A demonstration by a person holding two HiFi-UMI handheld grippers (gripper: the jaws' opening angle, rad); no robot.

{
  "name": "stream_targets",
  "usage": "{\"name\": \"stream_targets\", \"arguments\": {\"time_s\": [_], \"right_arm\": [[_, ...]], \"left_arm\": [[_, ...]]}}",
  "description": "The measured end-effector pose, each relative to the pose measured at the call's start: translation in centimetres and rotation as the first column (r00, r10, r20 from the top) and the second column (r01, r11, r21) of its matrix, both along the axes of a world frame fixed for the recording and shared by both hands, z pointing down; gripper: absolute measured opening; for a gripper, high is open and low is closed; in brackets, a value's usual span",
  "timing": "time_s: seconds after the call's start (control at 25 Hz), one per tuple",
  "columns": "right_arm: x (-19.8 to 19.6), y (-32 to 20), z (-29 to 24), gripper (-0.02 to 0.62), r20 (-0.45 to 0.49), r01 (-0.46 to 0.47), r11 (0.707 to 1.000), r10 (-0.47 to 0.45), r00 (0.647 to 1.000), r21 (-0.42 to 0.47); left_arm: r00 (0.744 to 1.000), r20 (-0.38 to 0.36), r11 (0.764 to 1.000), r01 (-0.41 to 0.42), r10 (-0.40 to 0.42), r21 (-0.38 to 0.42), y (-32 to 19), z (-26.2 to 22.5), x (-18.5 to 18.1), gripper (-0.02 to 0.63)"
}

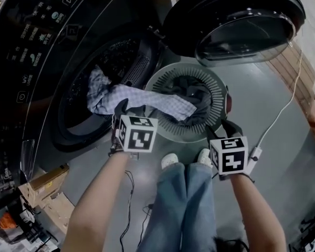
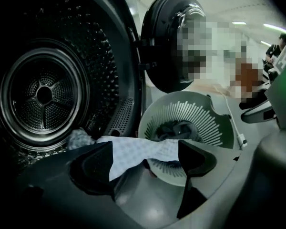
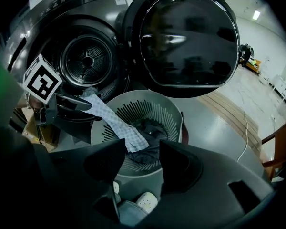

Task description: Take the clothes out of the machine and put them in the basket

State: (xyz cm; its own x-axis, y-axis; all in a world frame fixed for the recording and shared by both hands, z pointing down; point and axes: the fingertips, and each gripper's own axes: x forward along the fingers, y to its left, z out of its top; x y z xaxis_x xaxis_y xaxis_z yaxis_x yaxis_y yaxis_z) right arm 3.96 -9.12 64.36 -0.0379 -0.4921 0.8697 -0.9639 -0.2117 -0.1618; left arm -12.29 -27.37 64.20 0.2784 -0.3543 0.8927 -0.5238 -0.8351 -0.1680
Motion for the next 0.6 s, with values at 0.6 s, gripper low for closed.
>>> {"name": "stream_targets", "arguments": {"time_s": [0.6], "right_arm": [[-4.7,-2.7,1.3,0.218,0.029,0.064,0.998,-0.063,0.998,-0.009]], "left_arm": [[0.952,0.283,0.993,0.103,-0.115,0.057,-12.2,3.2,-12.4,0.437]]}}
